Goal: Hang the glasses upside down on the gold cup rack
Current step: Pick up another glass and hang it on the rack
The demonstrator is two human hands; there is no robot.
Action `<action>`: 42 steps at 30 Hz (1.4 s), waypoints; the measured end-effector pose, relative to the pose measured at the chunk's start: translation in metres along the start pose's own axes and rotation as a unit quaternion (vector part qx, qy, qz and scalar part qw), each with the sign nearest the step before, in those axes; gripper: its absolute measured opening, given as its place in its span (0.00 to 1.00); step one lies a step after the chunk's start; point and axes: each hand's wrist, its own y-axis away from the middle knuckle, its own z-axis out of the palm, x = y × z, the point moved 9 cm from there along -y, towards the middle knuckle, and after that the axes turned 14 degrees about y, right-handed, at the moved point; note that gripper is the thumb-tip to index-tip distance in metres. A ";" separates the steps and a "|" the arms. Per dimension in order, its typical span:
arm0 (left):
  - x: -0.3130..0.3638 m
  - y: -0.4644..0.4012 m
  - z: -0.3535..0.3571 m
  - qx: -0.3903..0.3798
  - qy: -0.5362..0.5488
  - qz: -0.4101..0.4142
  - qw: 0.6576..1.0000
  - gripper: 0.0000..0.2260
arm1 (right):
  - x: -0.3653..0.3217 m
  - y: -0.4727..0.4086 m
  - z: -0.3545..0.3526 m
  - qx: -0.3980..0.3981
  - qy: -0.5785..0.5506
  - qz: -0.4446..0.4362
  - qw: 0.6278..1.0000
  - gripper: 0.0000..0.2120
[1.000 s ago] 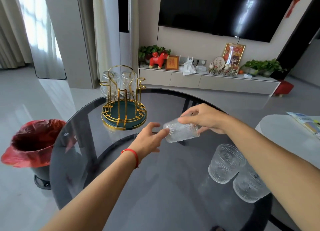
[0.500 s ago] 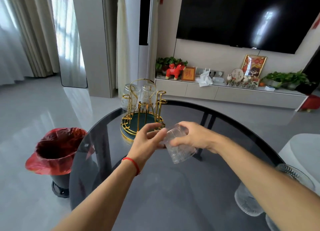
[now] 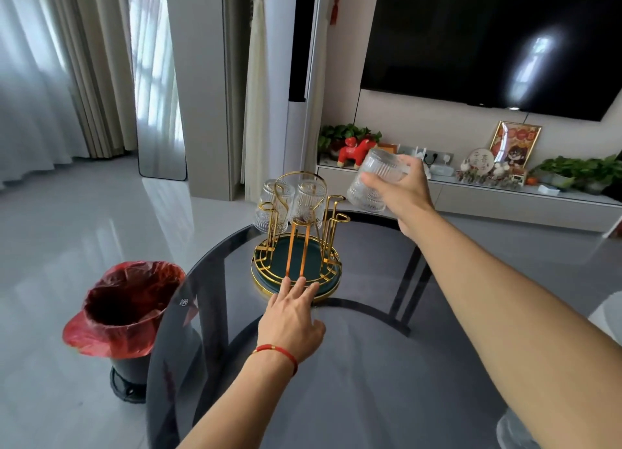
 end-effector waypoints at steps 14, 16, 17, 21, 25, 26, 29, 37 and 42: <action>-0.005 -0.005 0.000 -0.018 0.040 -0.037 0.998 0.35 | 0.003 -0.014 0.071 -0.034 0.109 0.013 0.993 0.41; -0.005 -0.005 0.001 -0.023 0.046 -0.038 0.998 0.35 | 0.014 -0.010 0.078 -0.064 0.115 0.017 0.991 0.41; -0.005 -0.005 0.001 -0.025 0.049 -0.037 0.998 0.35 | 0.019 -0.007 0.082 -0.080 0.121 0.016 0.989 0.41; -0.003 -0.005 0.002 -0.034 0.058 -0.028 0.997 0.36 | 0.036 -0.004 0.094 -0.126 0.137 0.039 0.982 0.40; -0.004 -0.005 0.002 -0.035 0.055 -0.026 0.998 0.36 | 0.037 -0.006 0.102 -0.176 0.153 0.046 0.971 0.39; -0.003 -0.005 0.002 -0.035 0.054 -0.026 0.998 0.36 | 0.037 -0.005 0.105 -0.192 0.153 0.046 0.968 0.39; -0.003 -0.006 0.002 -0.039 0.048 -0.031 0.998 0.36 | 0.041 0.000 0.110 -0.234 0.138 0.058 0.961 0.43; 0.009 0.003 0.008 -0.024 -0.018 -0.016 0.999 0.36 | 0.053 0.028 0.083 -0.231 0.114 0.059 0.965 0.44; 0.027 0.014 0.006 -0.008 0.008 0.026 1.000 0.36 | 0.058 0.054 0.018 -0.202 0.178 0.002 0.963 0.25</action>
